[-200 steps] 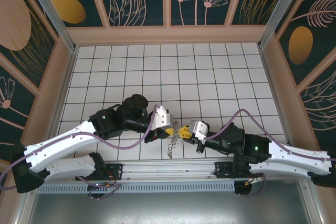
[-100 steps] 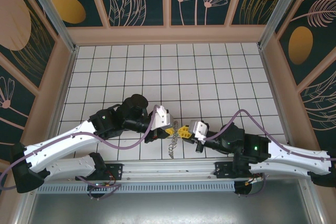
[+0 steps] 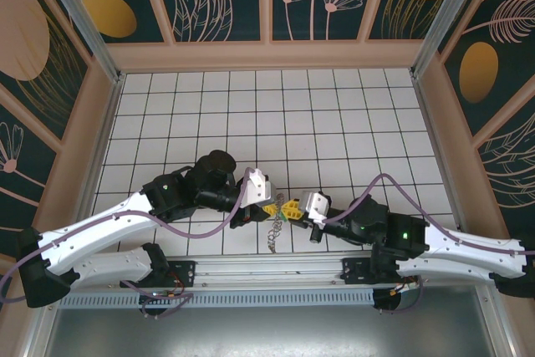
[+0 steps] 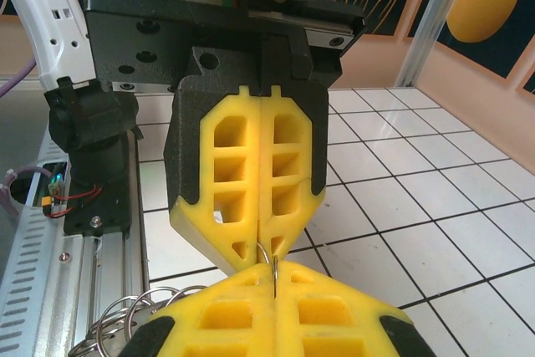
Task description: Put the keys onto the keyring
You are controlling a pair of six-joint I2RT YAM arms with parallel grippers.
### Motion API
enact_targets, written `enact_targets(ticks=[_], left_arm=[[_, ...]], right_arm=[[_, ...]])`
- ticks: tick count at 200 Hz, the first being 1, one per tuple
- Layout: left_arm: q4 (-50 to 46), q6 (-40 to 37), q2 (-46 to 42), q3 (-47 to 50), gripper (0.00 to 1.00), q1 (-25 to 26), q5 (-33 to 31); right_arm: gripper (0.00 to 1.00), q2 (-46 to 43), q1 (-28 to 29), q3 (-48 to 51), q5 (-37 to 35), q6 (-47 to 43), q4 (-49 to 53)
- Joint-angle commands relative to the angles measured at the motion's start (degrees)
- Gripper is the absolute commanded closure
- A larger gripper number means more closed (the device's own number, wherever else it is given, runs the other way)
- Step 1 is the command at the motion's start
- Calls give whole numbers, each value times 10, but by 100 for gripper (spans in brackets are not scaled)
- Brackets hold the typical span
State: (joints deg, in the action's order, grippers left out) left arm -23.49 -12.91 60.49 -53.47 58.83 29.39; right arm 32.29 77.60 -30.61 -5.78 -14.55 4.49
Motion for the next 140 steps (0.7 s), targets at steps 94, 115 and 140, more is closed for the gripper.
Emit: enact_targets(ticks=[94,115,140], left_arm=[[15,-12,-6,5,100,3,1],[15,-12,-4,4,100,3,0],[15,-12,-5,4,100,3,-1]], right_arm=[[100,-17,-5,-9,47,16,-2],[100,-16,-5,-12,46,19,7],[100,-15,-5,-12,47,18,8]])
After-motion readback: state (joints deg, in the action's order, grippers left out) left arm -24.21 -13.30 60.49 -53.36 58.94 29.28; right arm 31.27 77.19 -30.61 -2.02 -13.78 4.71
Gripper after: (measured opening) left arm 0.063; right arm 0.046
